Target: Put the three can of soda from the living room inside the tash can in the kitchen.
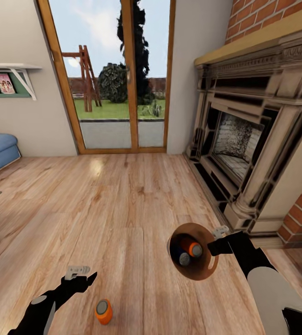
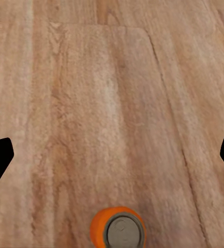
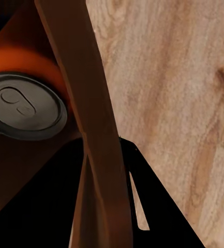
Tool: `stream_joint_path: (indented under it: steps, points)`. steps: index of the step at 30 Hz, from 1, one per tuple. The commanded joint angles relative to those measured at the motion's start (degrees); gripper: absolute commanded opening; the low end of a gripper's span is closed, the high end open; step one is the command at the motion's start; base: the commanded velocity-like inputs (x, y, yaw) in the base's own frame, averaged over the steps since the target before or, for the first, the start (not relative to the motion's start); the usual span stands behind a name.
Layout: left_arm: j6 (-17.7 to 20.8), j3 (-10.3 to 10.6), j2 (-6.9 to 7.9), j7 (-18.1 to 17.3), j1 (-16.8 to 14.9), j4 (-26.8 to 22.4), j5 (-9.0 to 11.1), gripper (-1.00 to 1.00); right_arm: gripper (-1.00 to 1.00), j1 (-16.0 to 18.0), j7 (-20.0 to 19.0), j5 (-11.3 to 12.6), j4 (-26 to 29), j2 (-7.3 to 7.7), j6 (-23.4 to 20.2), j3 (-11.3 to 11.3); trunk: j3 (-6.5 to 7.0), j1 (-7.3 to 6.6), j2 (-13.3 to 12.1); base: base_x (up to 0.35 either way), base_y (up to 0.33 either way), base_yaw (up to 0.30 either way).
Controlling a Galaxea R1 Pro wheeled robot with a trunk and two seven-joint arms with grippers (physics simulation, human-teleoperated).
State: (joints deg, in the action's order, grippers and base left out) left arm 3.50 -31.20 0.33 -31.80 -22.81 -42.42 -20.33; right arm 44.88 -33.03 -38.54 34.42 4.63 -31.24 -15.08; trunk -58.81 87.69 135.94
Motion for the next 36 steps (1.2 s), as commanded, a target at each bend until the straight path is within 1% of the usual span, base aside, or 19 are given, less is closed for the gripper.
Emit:
stream_joint_path:
  steps: [1,2,3,6,11,12,14,15,18,22,23,26,30,36]
  points:
    - [0.15,0.0,-0.09,0.68,-0.19,-0.18,-0.03,1.0,-1.0,0.04,0.01,0.75,0.14,0.01,-0.16,-0.05,-0.18,0.22,0.42,0.0,0.0,0.0]
    - [0.44,0.0,-0.12,1.08,-0.34,-0.26,-0.06,1.0,-1.0,0.04,0.0,0.75,0.17,-0.01,-0.21,-0.03,-0.36,0.44,0.82,0.0,0.0,0.0]
    - [3.37,0.02,-0.19,2.8,-1.68,-0.15,-0.03,1.0,-1.0,0.07,0.0,0.79,0.29,-0.04,-0.52,0.08,-0.53,0.66,1.22,0.0,0.0,0.0]
    - [6.31,0.11,-0.23,4.51,-3.76,-0.07,-0.05,1.0,-1.0,0.23,-0.11,0.79,0.53,-0.05,-1.3,0.16,-1.07,1.32,2.43,0.0,0.0,0.0]
    - [8.01,0.21,-0.24,5.26,-5.6,0.0,-0.09,1.0,-1.0,0.81,-0.41,0.81,0.62,0.05,-3.87,0.25,-1.97,2.41,4.43,0.0,0.0,0.0]
    - [8.68,0.25,-0.24,5.39,-6.25,0.03,-0.12,1.0,-1.0,1.78,-0.58,0.81,0.63,0.05,-4.85,0.26,-2.15,2.63,4.83,0.0,0.0,0.0]
    - [9.27,0.29,-0.24,5.44,-6.5,0.04,-0.13,1.0,-1.0,2.69,-0.67,0.78,0.64,0.08,-5.81,0.28,-2.51,3.07,5.64,0.0,0.0,0.0]
    - [9.97,0.34,-0.24,5.48,-6.69,0.08,-0.17,1.0,-1.0,4.29,-0.77,0.81,0.64,0.1,-8.03,0.29,-2.69,3.29,6.04,0.0,0.0,0.0]
    - [10.41,0.4,-0.25,5.51,-6.76,0.61,-0.31,1.0,-1.0,6.4,-0.89,0.79,0.65,0.21,-10.64,0.26,-3.23,3.95,7.24,0.0,0.0,0.0]
    - [10.59,0.43,-0.19,5.49,-6.8,2.85,-0.38,1.0,-1.0,9.38,-1.06,0.76,0.65,0.65,-13.1,0.23,-4.11,4.09,7.35,0.0,0.0,0.0]
    - [10.61,0.45,-0.2,5.5,-6.8,3.58,-0.39,1.0,-1.0,10.19,-1.34,0.74,0.65,0.74,-14.58,0.23,-4.33,4.11,7.37,0.0,0.0,0.0]
    - [10.58,0.48,-0.19,5.53,-6.79,5.02,-0.4,1.0,-1.0,11.71,-2.17,0.6,0.66,0.82,-17.1,0.28,-4.99,4.19,7.41,0.0,0.0,0.0]
    - [10.22,0.51,-0.23,5.64,-6.74,6.85,-0.41,1.0,-1.0,13.41,-2.79,0.23,0.65,0.69,-18.67,0.3,-5.88,4.29,7.46,0.0,0.0,0.0]
    - [9.95,0.8,-0.24,6.54,-6.66,7.73,-0.37,1.0,-1.0,14.02,-2.97,0.04,0.65,0.25,-19.16,0.44,-7.21,4.45,7.54,0.0,0.0,0.0]
